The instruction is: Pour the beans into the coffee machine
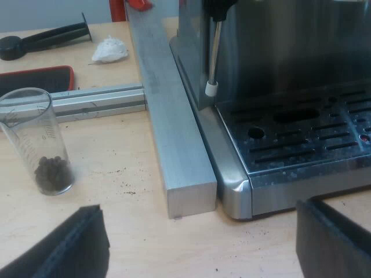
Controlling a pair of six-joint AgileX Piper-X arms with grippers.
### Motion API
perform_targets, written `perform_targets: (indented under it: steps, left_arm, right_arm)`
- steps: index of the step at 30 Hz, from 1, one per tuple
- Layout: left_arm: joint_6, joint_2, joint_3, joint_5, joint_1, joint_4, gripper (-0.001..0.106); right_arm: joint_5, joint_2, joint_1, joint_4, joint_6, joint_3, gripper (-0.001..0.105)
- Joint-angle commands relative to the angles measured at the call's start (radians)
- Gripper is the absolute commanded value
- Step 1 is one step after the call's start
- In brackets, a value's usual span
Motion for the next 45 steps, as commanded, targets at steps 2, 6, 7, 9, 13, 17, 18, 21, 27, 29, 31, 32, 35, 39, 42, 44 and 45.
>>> perform_targets:
  steps: [2, 6, 7, 9, 13, 17, 18, 21, 27, 29, 31, 32, 35, 39, 42, 44, 45]
  left_arm:
    - [-0.001, -0.140, -0.003, 0.005, -0.001, -0.021, 0.070]
    - [-0.001, -0.140, -0.003, 0.005, -0.001, -0.021, 0.070]
    - [-0.001, -0.140, -0.003, 0.005, -0.001, -0.021, 0.070]
    - [-0.001, -0.140, -0.003, 0.005, -0.001, -0.018, 0.070]
    - [-0.004, -0.114, -0.035, 0.005, -0.001, -0.007, 0.076]
    - [-0.004, -0.060, -0.096, 0.002, -0.001, -0.013, 0.079]
    - [-0.004, -0.042, -0.114, -0.002, -0.001, -0.013, 0.079]
    - [-0.004, 0.004, -0.156, -0.002, -0.001, -0.020, 0.079]
    - [-0.085, 0.126, -0.218, -0.006, -0.001, -0.020, 0.079]
    - [-0.097, 0.160, -0.225, -0.033, -0.001, -0.027, 0.079]
    - [-0.097, 0.188, -0.226, -0.060, -0.001, -0.041, 0.079]
    - [-0.115, 0.206, -0.226, -0.064, -0.001, -0.050, 0.079]
    - [-0.140, 0.250, -0.226, -0.064, -0.001, -0.055, 0.079]
    - [-0.160, 0.320, -0.226, -0.069, 0.012, -0.067, 0.079]
    - [-0.170, 0.356, -0.226, -0.065, 0.071, -0.094, 0.079]
    - [-0.160, 0.375, -0.226, -0.043, 0.130, -0.111, 0.079]
    - [-0.156, 0.385, -0.226, -0.004, 0.176, -0.115, 0.079]
  right_arm:
    - [0.000, -0.045, -0.001, 0.001, -0.003, -0.005, 0.074]
    - [0.000, -0.045, -0.001, 0.001, -0.003, -0.005, 0.074]
    - [0.000, -0.045, -0.001, 0.001, -0.003, -0.005, 0.074]
    - [0.000, -0.045, -0.001, 0.001, -0.003, -0.005, 0.074]
    - [-0.020, -0.011, -0.001, 0.013, -0.003, -0.041, 0.074]
    - [-0.074, 0.054, 0.011, 0.015, -0.003, -0.093, 0.074]
    - [-0.083, 0.075, 0.024, 0.015, -0.003, -0.110, 0.074]
    - [-0.097, 0.138, 0.077, 0.015, -0.006, -0.164, 0.074]
    - [-0.207, 0.273, 0.222, 0.009, -0.012, -0.260, 0.074]
    - [-0.241, 0.305, 0.270, -0.005, -0.012, -0.283, 0.074]
    - [-0.272, 0.338, 0.316, -0.027, -0.012, -0.299, 0.074]
    - [-0.293, 0.358, 0.346, -0.050, -0.012, -0.308, 0.074]
    - [-0.346, 0.396, 0.411, -0.121, -0.012, -0.313, 0.074]
    - [-0.382, 0.457, 0.506, -0.208, -0.010, -0.313, 0.074]
    - [-0.383, 0.499, 0.577, -0.251, -0.010, -0.313, 0.074]
    - [-0.383, 0.521, 0.614, -0.277, -0.010, -0.313, 0.074]
    - [-0.383, 0.537, 0.640, -0.292, -0.008, -0.313, 0.074]
